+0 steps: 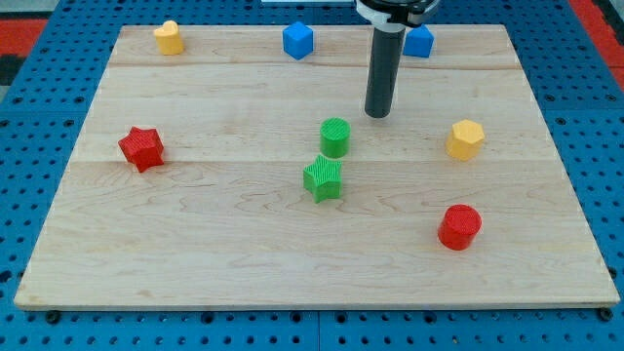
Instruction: Push the green star towards the left of the board
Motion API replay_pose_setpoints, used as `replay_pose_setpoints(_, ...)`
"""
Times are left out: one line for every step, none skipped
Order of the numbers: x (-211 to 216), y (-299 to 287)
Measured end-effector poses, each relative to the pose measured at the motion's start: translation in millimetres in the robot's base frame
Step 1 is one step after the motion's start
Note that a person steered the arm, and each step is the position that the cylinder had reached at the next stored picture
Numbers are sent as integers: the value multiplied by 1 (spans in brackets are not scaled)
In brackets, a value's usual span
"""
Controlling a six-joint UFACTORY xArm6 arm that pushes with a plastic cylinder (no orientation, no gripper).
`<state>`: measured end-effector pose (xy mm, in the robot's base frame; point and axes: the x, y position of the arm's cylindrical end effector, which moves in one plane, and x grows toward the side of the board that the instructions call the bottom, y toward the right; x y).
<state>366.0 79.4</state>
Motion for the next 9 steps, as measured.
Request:
replay_pose_setpoints(0, 0)
replay_pose_setpoints(23, 3)
replay_pose_setpoints(49, 3)
replay_pose_setpoints(71, -5)
replay_pose_setpoints(99, -49)
replay_pose_setpoints(127, -72)
replay_pose_setpoints(153, -113)
replay_pose_setpoints(130, -132)
replay_pose_setpoints(91, -134)
